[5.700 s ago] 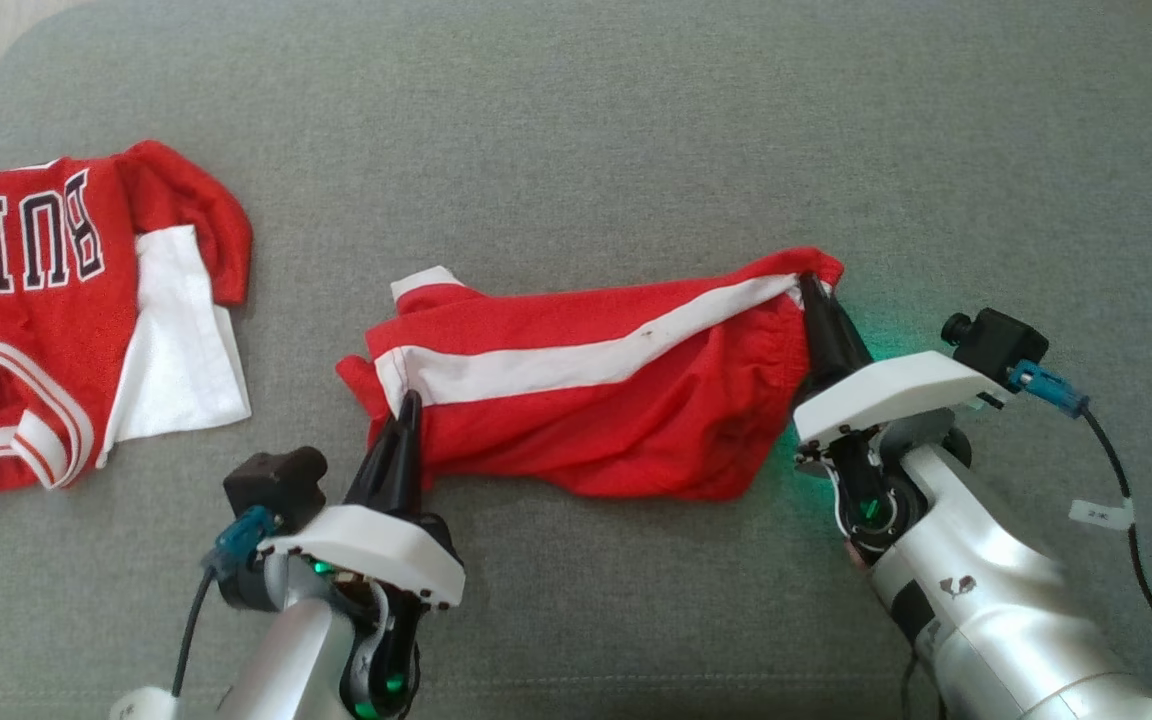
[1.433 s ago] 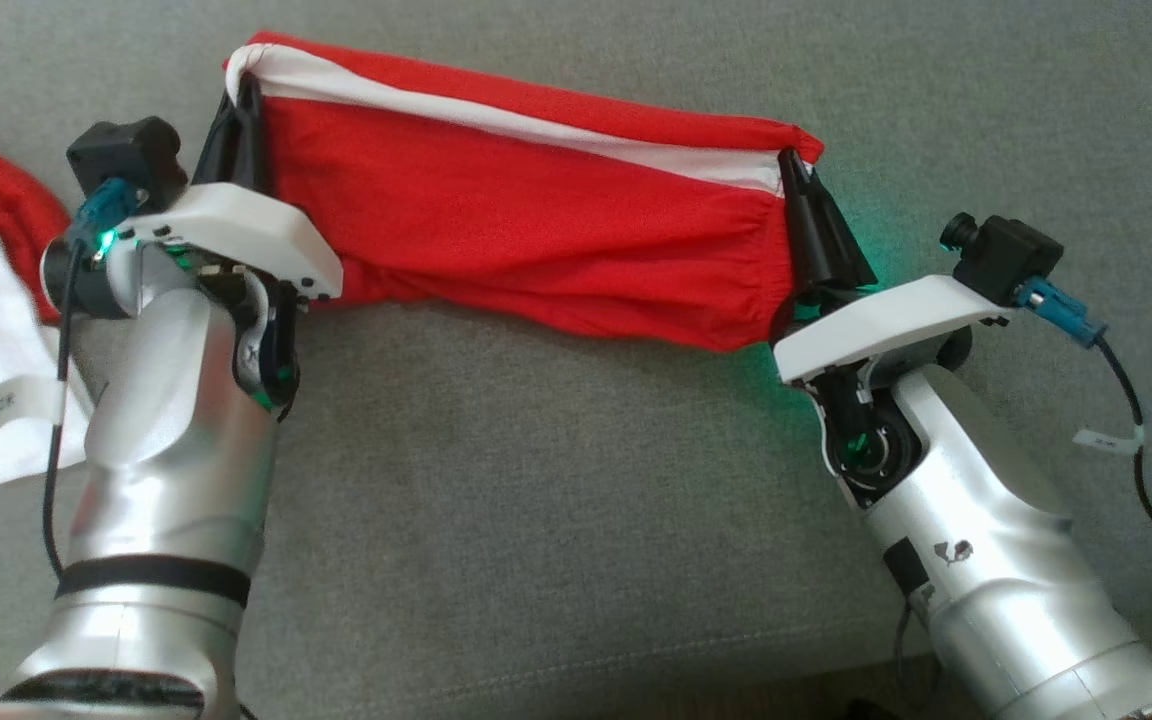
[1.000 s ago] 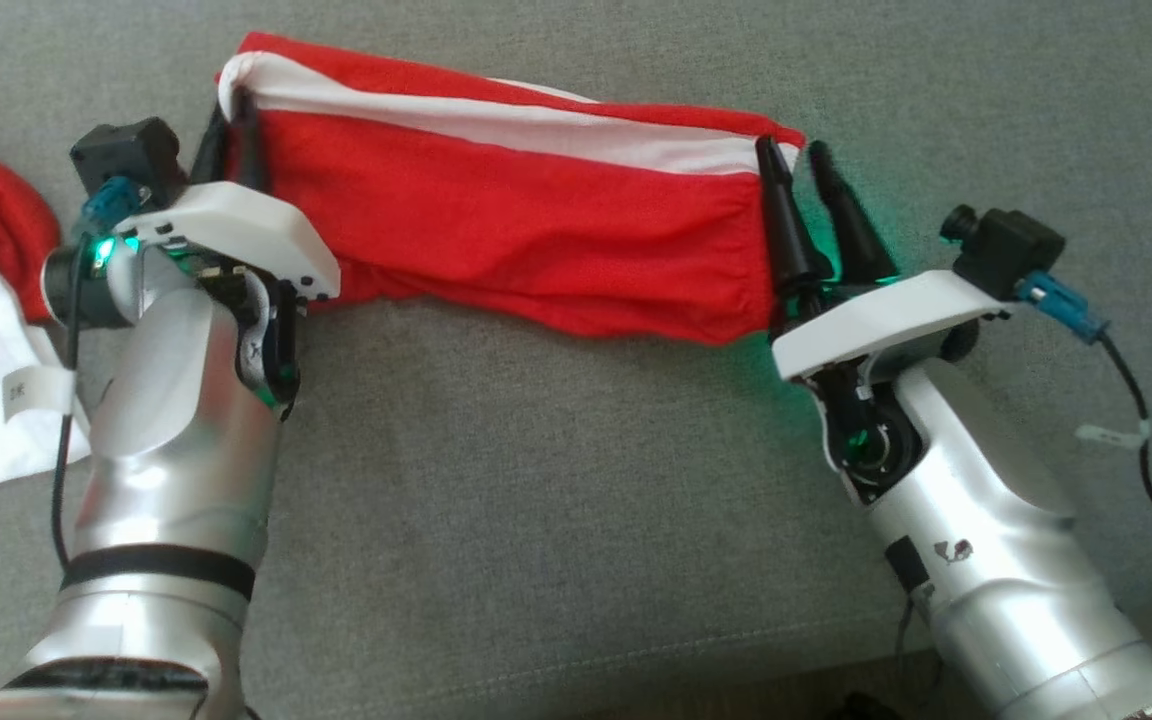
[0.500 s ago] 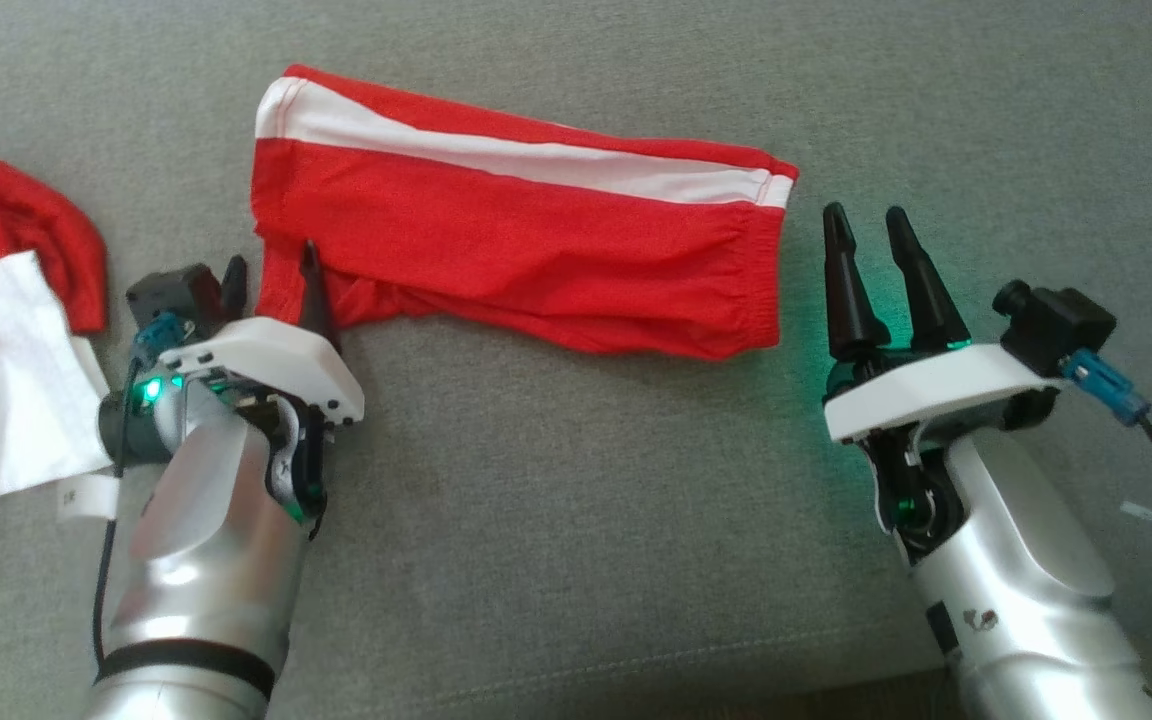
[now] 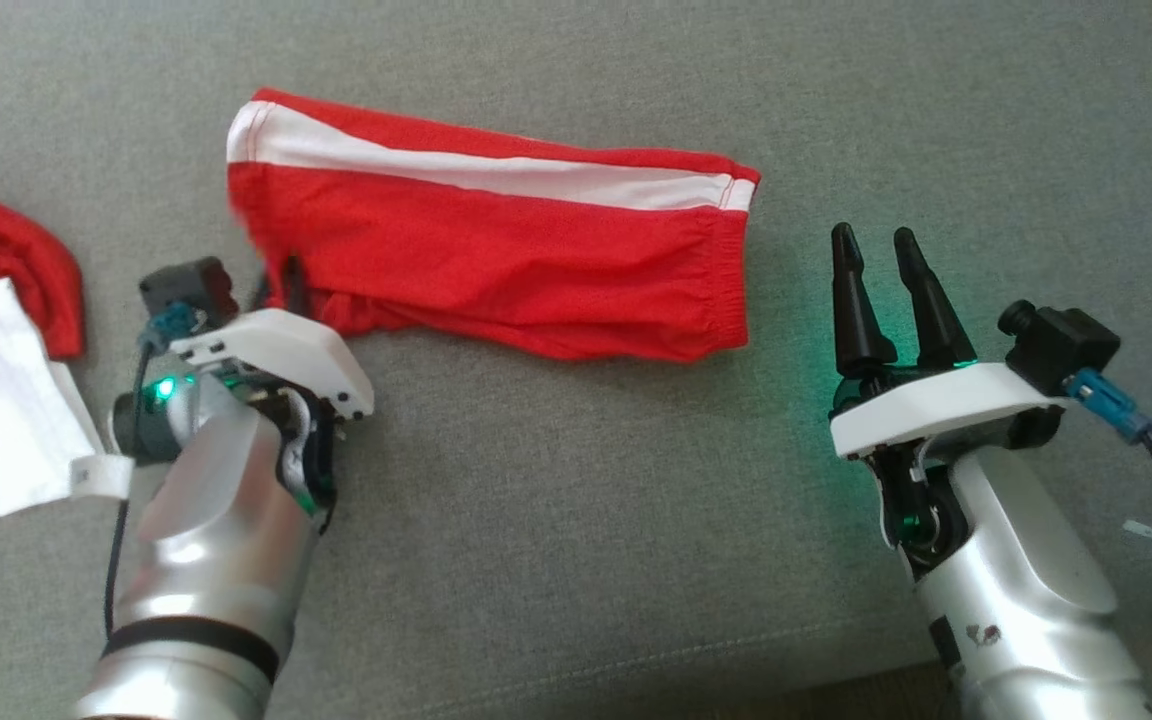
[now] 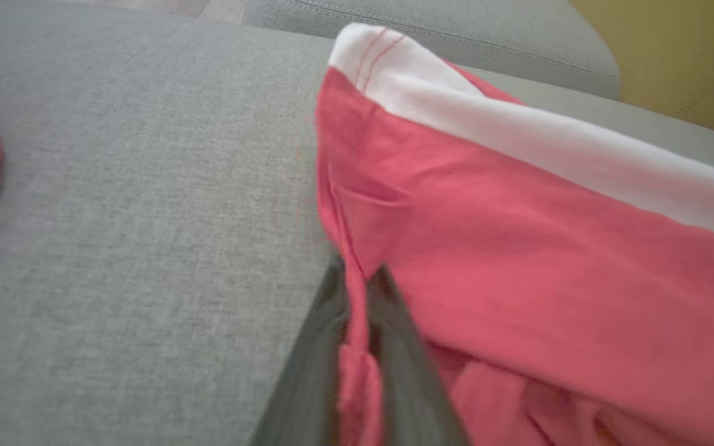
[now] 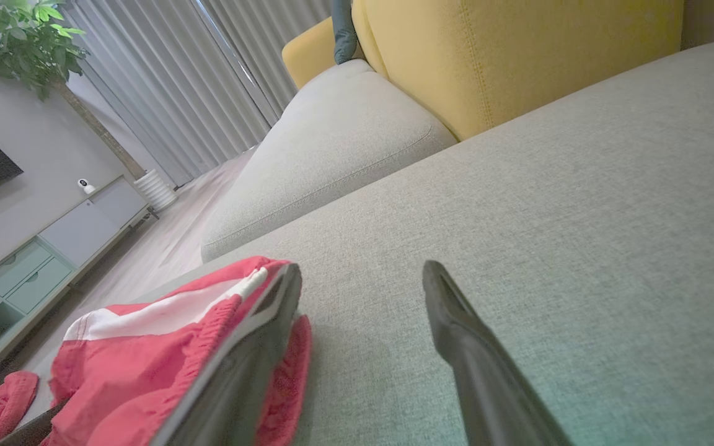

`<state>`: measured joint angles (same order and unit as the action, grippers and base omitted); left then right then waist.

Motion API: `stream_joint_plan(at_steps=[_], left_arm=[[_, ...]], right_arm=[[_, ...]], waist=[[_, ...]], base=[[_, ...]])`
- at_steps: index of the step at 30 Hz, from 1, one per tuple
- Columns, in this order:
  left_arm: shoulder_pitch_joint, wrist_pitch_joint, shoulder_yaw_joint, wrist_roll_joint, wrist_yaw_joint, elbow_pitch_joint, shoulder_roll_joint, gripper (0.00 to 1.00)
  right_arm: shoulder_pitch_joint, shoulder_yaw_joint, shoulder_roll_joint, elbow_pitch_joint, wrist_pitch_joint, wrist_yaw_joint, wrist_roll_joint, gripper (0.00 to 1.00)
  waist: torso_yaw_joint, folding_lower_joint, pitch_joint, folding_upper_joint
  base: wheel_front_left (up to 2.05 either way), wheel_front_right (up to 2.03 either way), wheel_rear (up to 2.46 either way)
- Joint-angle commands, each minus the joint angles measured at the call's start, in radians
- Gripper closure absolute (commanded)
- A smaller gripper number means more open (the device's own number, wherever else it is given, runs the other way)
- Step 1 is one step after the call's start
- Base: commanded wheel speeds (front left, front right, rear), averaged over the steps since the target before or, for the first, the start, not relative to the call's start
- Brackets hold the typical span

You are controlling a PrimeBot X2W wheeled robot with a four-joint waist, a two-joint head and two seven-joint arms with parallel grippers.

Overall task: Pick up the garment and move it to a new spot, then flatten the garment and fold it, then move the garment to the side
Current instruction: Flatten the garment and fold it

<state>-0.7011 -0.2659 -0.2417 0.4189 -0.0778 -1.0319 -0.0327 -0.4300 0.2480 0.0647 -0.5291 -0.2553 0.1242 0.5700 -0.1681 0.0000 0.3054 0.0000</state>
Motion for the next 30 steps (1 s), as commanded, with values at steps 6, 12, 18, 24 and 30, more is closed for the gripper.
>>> stream_joint_plan(at_steps=[6, 12, 18, 24, 30], left_arm=[[0.040, 0.004, 0.010, 0.009, -0.006, 0.046, -0.018, 1.00], [0.126, 0.004, 0.015, 0.034, -0.009, 0.114, -0.018, 1.00], [0.244, 0.004, -0.042, 0.089, -0.043, 0.224, -0.018, 0.00], [0.339, 0.004, -0.089, 0.089, -0.095, 0.376, -0.018, 0.00], [0.399, 0.004, -0.125, 0.067, -0.109, 0.472, -0.018, 0.00]], right_arm=[[0.020, 0.022, -0.014, 0.020, -0.006, 0.007, -0.010, 0.00], [0.047, 0.023, -0.014, 0.008, -0.006, 0.007, -0.004, 0.00], [0.089, 0.021, -0.014, -0.010, -0.006, 0.007, -0.021, 0.00], [0.068, 0.036, -0.014, -0.026, -0.006, 0.007, -0.026, 0.00], [0.001, 0.052, -0.014, -0.085, -0.006, 0.007, -0.020, 0.00]], waist=[[0.006, 0.0000, -0.036, 0.0000], [0.015, 0.0000, -0.082, 0.0000], [0.046, 0.0000, -0.128, 0.0000], [0.102, 0.0000, -0.122, 0.0000], [0.164, 0.0000, -0.103, 0.0000]], base=[[0.00, 0.00, 0.00], [0.00, 0.00, 0.00], [0.00, 0.00, 0.00], [0.00, 0.00, 0.00], [0.00, 0.00, 0.00]])
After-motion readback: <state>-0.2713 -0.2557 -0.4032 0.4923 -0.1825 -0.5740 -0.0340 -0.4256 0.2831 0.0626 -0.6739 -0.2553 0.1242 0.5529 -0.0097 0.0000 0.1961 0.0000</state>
